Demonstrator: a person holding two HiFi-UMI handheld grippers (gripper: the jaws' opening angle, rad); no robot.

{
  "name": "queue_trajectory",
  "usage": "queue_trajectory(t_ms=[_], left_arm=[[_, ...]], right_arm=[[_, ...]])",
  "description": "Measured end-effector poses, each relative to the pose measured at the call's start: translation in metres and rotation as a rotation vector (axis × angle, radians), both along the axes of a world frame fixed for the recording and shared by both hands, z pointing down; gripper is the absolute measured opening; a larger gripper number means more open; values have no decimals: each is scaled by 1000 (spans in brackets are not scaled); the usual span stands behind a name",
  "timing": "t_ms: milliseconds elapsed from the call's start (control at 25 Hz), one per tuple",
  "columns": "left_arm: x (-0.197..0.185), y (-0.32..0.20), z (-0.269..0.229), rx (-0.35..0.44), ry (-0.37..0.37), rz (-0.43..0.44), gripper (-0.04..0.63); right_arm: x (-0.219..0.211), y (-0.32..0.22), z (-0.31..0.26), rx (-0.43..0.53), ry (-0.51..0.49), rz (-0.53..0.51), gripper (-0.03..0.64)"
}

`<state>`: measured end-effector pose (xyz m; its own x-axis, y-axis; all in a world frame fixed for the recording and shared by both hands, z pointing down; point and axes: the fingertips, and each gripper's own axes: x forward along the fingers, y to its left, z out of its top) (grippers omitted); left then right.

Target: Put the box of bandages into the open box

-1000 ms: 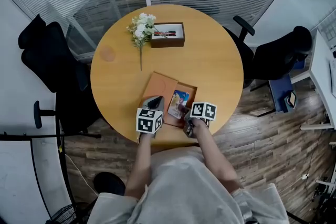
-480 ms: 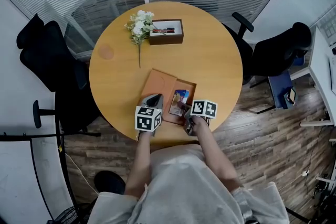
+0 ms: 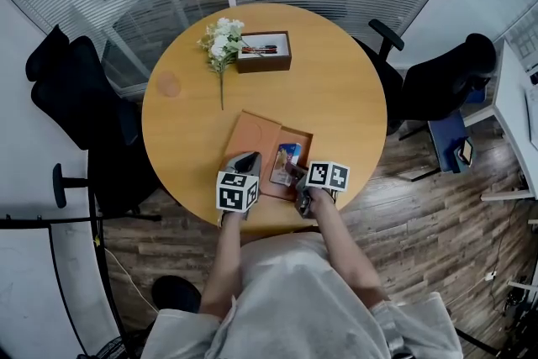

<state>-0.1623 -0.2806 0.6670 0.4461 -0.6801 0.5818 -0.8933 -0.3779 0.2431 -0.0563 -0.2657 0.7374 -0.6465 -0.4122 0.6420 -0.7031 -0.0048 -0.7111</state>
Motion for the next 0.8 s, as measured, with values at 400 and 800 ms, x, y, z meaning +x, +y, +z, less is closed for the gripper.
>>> queue_trajectory(t_ms=[400, 800], left_arm=[[-1, 6, 0, 1, -1, -3, 11], [4, 7, -1, 2, 1, 4, 11]], right_arm=[[8, 0, -3, 29, 13, 18, 140], [20, -3, -9, 64, 26, 34, 140]])
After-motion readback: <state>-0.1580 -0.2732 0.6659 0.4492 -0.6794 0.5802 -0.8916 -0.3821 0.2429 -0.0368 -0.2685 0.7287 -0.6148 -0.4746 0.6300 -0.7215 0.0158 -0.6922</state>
